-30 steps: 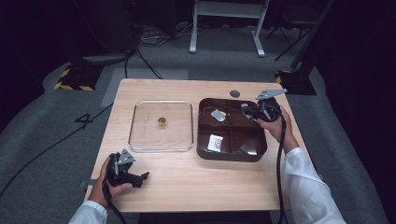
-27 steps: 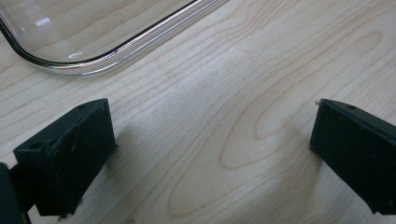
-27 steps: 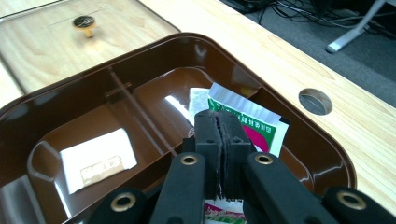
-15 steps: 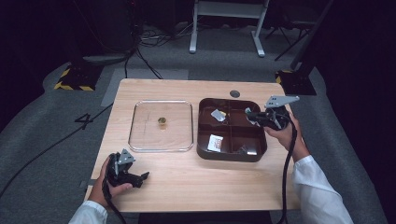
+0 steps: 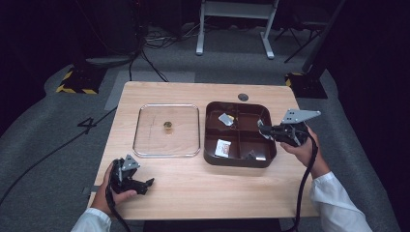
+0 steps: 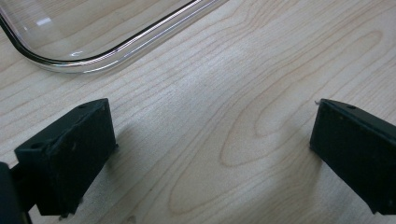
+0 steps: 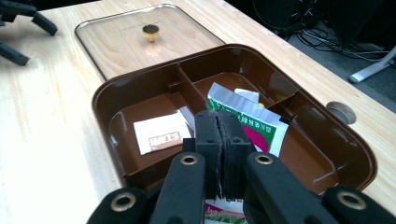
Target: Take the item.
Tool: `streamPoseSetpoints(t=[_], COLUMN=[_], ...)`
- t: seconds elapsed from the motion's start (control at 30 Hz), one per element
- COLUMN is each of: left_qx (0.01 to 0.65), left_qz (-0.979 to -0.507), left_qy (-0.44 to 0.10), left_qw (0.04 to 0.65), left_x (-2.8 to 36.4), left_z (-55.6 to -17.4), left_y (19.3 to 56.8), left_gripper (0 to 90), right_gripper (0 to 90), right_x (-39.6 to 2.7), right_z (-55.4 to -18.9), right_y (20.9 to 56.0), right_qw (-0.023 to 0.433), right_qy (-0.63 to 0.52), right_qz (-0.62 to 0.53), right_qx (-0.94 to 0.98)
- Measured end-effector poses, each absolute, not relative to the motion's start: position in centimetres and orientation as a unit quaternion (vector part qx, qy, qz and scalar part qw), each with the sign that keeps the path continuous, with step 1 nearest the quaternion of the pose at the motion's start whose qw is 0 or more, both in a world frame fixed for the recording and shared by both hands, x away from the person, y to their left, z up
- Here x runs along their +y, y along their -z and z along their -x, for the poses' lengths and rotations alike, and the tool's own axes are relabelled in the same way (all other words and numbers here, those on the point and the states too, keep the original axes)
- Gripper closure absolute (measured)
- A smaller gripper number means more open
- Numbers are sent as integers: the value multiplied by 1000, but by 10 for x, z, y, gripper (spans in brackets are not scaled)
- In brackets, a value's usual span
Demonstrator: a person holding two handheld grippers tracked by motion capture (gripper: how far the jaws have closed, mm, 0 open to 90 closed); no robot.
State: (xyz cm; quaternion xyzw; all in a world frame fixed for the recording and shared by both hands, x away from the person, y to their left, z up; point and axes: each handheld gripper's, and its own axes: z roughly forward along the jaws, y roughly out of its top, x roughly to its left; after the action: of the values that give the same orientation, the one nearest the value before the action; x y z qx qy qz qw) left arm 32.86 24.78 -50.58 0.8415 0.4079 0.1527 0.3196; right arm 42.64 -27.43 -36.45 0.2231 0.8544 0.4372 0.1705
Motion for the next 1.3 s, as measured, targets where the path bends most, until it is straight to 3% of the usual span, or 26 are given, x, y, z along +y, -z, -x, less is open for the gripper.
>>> streamPoseSetpoints(t=[0.97,1.0,1.3], left_qx=[412,413,413], left_qz=[-839,-839,-839], left_qy=[-150,-152,-152], left_qw=[321,321,321], left_x=[248,248,248], left_z=[-328,-327,-327], left_y=[506,506,506], left_gripper=[3,3,3], right_gripper=[887,887,887], right_x=[-276,-266,-266], right_z=[-389,-372,-372], right_y=[372,384,384], right_qw=[146,122,122], right_qy=[-449,-445,-445], right_qz=[-187,-164,-164], right_qx=[861,872,872])
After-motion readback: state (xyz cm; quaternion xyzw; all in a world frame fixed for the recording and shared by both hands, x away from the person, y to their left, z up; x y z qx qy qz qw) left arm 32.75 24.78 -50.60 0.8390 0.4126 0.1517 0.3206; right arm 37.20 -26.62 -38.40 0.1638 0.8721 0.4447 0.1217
